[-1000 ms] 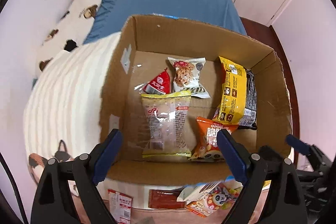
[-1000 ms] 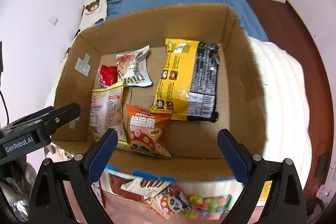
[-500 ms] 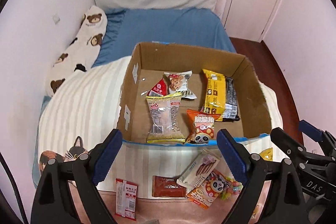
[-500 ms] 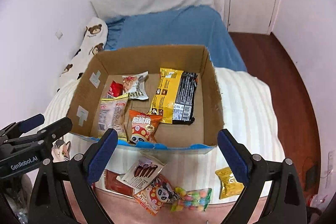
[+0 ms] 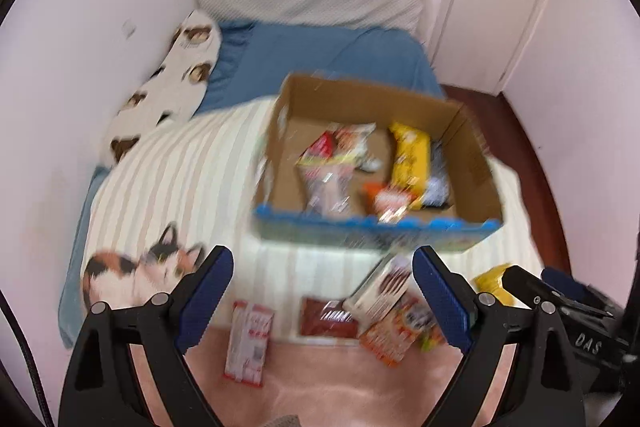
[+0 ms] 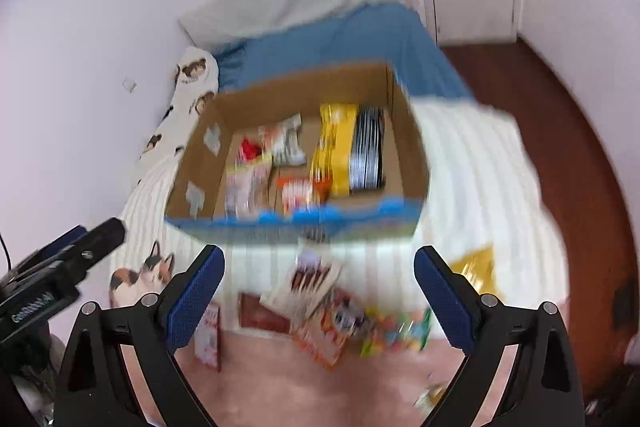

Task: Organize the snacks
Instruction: 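Grasp the red-white spicy strip pack with the left tool while the right tool grasps the panda-print bag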

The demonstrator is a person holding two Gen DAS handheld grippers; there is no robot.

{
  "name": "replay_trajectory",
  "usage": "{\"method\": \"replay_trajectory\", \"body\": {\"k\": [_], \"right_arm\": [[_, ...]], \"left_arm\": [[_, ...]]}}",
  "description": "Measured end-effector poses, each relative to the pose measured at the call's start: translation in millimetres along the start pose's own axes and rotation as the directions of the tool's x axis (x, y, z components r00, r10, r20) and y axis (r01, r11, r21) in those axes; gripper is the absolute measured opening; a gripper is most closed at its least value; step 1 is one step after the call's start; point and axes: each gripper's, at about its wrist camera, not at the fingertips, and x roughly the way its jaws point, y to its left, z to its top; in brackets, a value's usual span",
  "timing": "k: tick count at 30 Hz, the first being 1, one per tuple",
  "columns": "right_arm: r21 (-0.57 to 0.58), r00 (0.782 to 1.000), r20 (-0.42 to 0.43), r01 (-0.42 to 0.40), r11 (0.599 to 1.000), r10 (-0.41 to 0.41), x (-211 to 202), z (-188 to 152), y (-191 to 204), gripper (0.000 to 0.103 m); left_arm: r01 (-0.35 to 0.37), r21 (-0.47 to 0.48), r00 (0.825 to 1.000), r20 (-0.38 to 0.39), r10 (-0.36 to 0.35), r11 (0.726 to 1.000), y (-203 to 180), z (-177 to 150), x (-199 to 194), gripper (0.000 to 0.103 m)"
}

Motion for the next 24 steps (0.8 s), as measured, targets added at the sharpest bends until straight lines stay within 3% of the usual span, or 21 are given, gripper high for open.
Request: {"method": "replay_trajectory", "body": {"k": [3, 5, 8, 11, 16, 19, 22, 24], "right_arm": [[0.108, 0.990, -0.129, -0.051, 0.993, 0.065, 49.7, -28.8, -21.1, 0.098], [0.131, 0.981, -0.184, -0.039, 0.991, 0.063, 80.1, -45.8, -28.0, 0.097], [0.156, 0.963, -0.261, -0.022, 0.987, 0.063, 124.2, -67.7, -35.3, 0.089], [0.177, 0.944, -0.323, -0.009, 0.984, 0.066, 161.7, -81.8, -37.0, 0.089], [0.160, 0.940, -0.340, 0.038, 0.986, 0.019, 198.8, -93.4, -29.1, 0.089], [0.164, 0.942, -0.335, 0.064, 0.984, -0.005, 217.1, -97.2, -31.7, 0.080], [0.148, 0.949, -0.315, 0.076, 0.986, -0.026, 217.1, -104.1, -30.3, 0.071], [0.091, 0.942, -0.334, 0.080, 0.993, -0.045, 214.6, -113.0, -23.2, 0.065]], "left_arm": [[-0.072, -0.021, 0.994, -0.078, 0.070, 0.997, 23.4, -24.6, 26.5, 0.092], [-0.114, -0.035, 0.984, -0.143, 0.108, 0.993, 39.3, -39.4, 46.6, 0.092], [-0.177, -0.044, 0.958, -0.237, 0.162, 0.983, 59.8, -61.2, 76.4, 0.092], [-0.216, -0.046, 0.927, -0.322, 0.190, 0.975, 75.9, -82.7, 105.0, 0.092], [-0.230, -0.036, 0.872, -0.452, 0.189, 0.973, 90.1, -116.5, 155.7, 0.092], [-0.228, -0.024, 0.847, -0.497, 0.186, 0.973, 94.2, -128.9, 181.7, 0.092], [-0.204, 0.003, 0.835, -0.521, 0.176, 0.979, 93.5, -137.2, 199.6, 0.092], [-0.172, 0.007, 0.833, -0.533, 0.149, 0.985, 92.5, -141.9, 207.1, 0.092]]}}
